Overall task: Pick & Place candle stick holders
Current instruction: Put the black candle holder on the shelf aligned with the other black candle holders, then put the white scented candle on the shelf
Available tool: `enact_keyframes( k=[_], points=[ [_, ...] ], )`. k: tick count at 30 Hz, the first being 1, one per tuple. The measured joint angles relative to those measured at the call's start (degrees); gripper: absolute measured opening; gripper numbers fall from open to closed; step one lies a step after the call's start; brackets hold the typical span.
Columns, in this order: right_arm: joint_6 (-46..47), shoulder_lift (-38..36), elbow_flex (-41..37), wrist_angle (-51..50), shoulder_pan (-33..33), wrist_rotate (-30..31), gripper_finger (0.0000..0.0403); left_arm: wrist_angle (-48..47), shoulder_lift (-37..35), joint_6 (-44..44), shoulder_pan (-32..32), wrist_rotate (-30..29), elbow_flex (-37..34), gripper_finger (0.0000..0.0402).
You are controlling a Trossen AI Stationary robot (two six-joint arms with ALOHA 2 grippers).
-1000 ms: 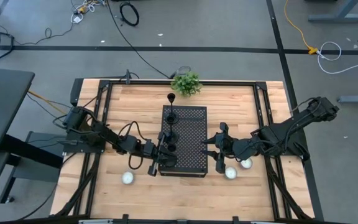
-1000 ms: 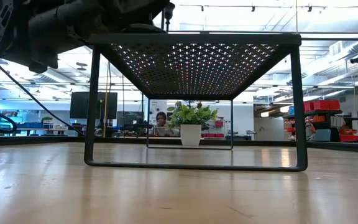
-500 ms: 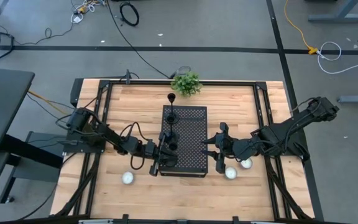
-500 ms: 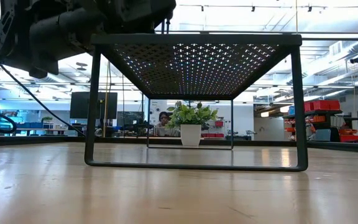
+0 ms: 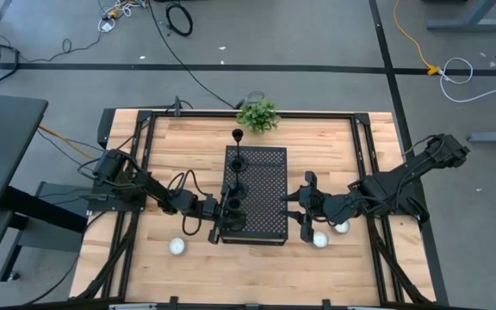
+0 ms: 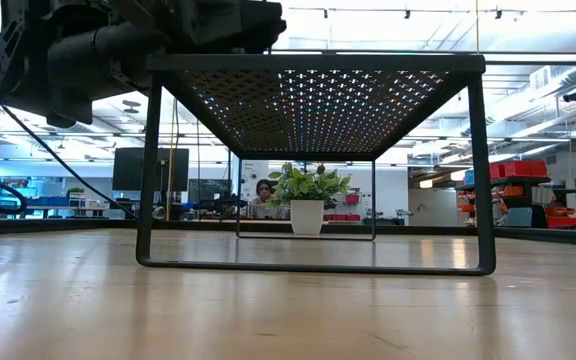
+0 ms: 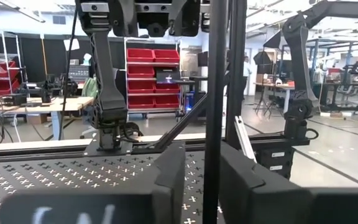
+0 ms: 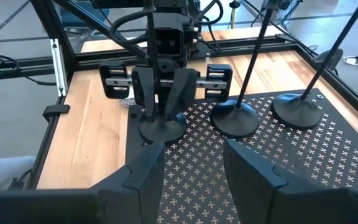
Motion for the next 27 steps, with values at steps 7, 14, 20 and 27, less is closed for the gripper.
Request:
enact_keyframes(
  k=[7,14,20,27],
  points=[
    [0.0,0.0,0.0,-0.1,0.8,0.1,0.0164,0.4,-0.2,-0.1,0.0,0.0,0.0,0.0156],
    [0.0,0.0,0.0,-0.3,0.8,0.1,0.0164,1.2,-0.8,-0.5,-0.1,2.0,0.0,0.0197],
    [1.0,0.0,0.0,-1.1,0.8,0.1,0.0164,1.0,-0.8,-0.5,-0.1,2.0,0.0,0.0197],
    [1.5,0.0,0.0,-1.6,0.8,0.1,0.0164,-0.3,-3.1,-0.9,-0.2,1.9,-1.4,0.0195]
  ],
)
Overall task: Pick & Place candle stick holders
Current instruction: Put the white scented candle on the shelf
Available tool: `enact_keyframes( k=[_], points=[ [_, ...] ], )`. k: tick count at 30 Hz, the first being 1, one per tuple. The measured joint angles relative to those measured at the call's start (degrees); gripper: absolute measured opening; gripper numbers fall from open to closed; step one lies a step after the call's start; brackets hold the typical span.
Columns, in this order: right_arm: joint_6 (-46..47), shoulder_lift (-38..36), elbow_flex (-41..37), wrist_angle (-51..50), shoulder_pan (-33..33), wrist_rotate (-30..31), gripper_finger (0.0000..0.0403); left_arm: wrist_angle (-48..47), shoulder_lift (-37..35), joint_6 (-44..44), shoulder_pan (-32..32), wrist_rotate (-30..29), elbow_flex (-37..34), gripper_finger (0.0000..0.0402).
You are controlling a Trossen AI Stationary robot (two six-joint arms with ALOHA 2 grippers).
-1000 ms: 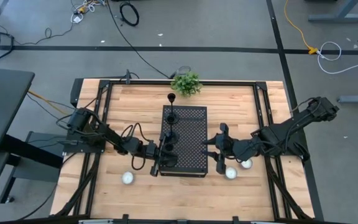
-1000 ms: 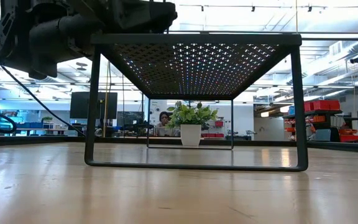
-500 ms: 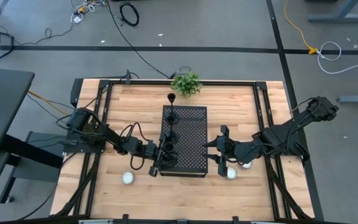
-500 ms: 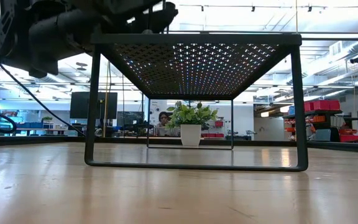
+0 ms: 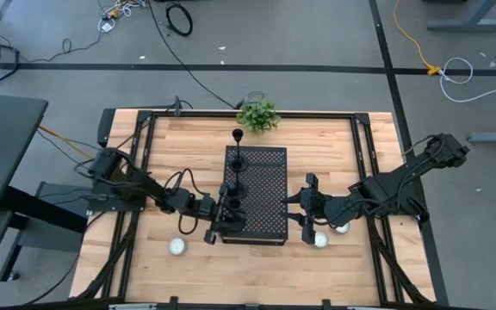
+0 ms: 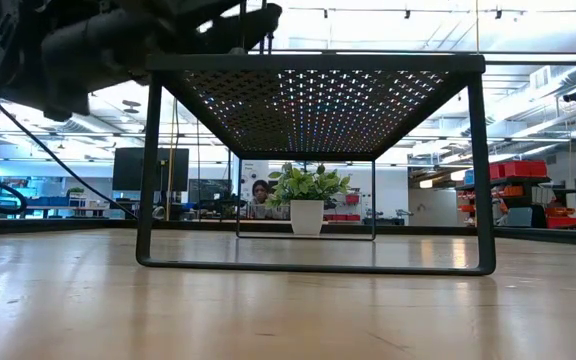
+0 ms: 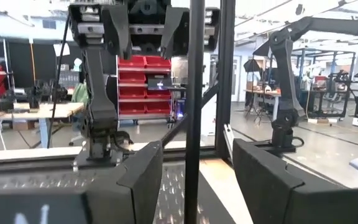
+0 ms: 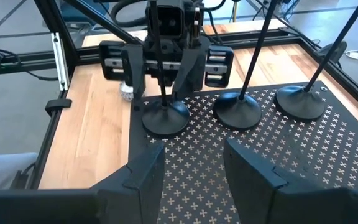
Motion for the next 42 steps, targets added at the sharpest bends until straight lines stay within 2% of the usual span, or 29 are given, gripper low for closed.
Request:
enact_keyframes(
  k=[8,12,17,24,31,37,42],
  points=[
    [0.0,0.0,0.0,-0.5,0.0,0.0,0.0164,0.2,-9.5,-5.1,-2.4,-0.4,-10.4,0.0195],
    [0.0,0.0,0.0,-0.5,0.0,0.0,0.0164,-0.2,-14.5,-4.1,-5.6,-0.4,-14.1,0.0195],
    [1.1,0.0,0.0,-0.5,0.0,0.0,0.0164,-5.8,-19.9,-6.4,-10.3,-2.9,-18.0,0.0195],
    [1.1,0.0,0.0,-0.5,0.0,0.0,0.0164,-22.8,-25.9,-16.9,-18.6,-16.0,-20.1,0.0195],
    [1.4,0.0,0.0,-0.5,0.0,0.0,0.0164,-37.6,-31.4,-27.3,-26.0,-23.9,-20.0,0.0182],
    [1.7,0.0,0.0,-0.9,0.0,0.0,0.0164,-55.1,-35.6,-41.1,-31.5,-24.4,-16.9,0.0145],
    [1.7,0.0,0.0,-0.9,0.0,0.0,0.0164,-75.9,-38.8,-49.5,-33.9,-19.9,-8.7,0.0111]
  ],
)
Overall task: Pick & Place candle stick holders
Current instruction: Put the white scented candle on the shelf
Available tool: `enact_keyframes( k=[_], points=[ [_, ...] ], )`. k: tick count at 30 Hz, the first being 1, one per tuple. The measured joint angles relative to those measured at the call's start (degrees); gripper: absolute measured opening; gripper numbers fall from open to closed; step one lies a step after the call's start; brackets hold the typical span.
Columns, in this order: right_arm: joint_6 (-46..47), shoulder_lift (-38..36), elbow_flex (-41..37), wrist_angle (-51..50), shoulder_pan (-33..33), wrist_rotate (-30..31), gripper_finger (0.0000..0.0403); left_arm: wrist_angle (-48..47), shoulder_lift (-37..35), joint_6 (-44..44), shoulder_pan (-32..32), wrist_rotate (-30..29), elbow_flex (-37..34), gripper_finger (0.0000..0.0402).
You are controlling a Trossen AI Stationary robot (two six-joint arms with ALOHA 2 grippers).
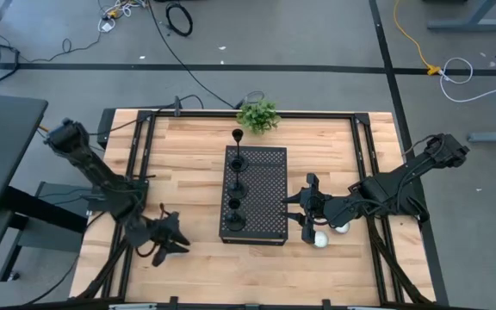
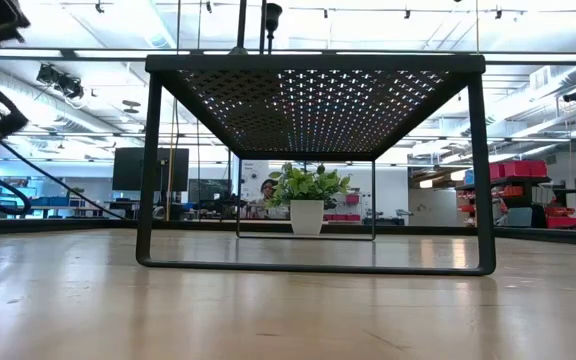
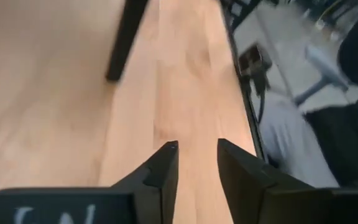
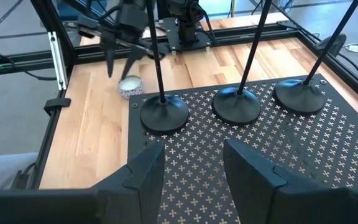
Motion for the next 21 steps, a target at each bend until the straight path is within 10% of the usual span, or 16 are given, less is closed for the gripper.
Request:
enact_keyframes(
  k=[8,21],
  points=[
    [0.4,0.0,0.0,0.1,0.0,0.0,0.0164,-41.2,-0.8,-17.0,-0.6,8.1,15.6,0.0069],
    [0.9,0.0,0.0,-0.1,0.0,1.5,0.0164,-47.5,4.0,-28.5,0.4,22.6,22.5,0.0051]
  ],
)
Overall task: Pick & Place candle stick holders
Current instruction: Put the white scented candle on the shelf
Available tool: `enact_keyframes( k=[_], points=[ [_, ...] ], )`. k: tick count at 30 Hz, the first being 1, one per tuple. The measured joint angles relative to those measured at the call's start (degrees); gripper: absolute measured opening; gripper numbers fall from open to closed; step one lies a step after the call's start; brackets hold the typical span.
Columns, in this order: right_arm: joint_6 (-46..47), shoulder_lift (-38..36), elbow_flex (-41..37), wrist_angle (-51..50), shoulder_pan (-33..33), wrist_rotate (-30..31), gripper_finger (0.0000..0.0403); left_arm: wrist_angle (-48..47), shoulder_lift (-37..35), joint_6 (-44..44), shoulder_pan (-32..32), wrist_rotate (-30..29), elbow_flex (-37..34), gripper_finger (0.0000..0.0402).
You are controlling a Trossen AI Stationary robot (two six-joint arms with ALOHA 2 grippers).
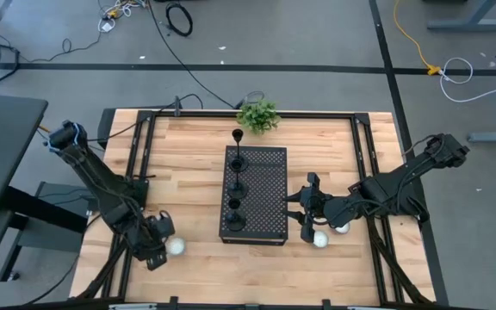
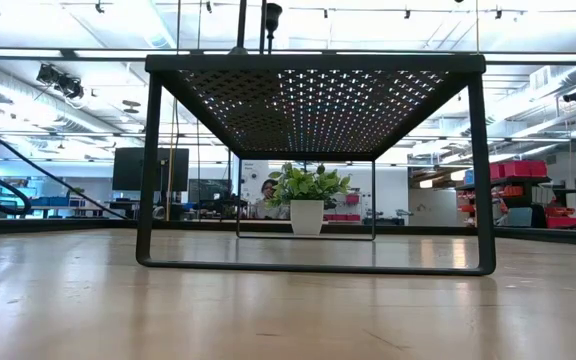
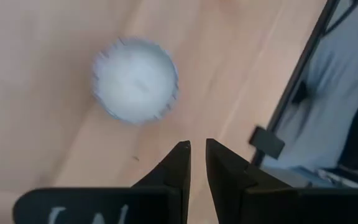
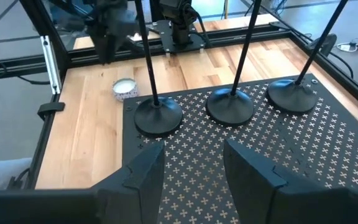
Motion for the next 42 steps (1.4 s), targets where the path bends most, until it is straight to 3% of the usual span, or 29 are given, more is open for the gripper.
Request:
enact_keyframes(
  k=[9,15,20,30,34,42],
  points=[
    [0.4,0.0,0.0,0.1,0.0,0.0,0.0164,11.6,6.2,6.3,-0.8,2.5,0.0,0.0051],
    [0.4,0.0,0.0,-0.1,0.0,-0.1,0.0164,11.2,6.7,4.3,-0.7,1.6,0.0,0.0058],
    [0.2,0.0,0.0,0.0,0.0,0.0,0.0164,8.8,6.9,1.8,-1.6,0.6,0.0,0.0107],
    [0.3,0.0,0.0,0.0,0.0,0.0,0.0164,7.3,6.9,0.8,-1.5,-3.1,0.0,0.0257],
    [0.3,0.0,0.0,0.0,0.0,0.0,0.0164,7.9,6.9,0.9,-1.5,-2.2,0.0,0.0269],
    [0.3,0.0,0.0,0.1,0.0,0.0,0.0164,9.3,6.9,2.4,-1.5,-0.4,0.0,0.0252]
  ],
)
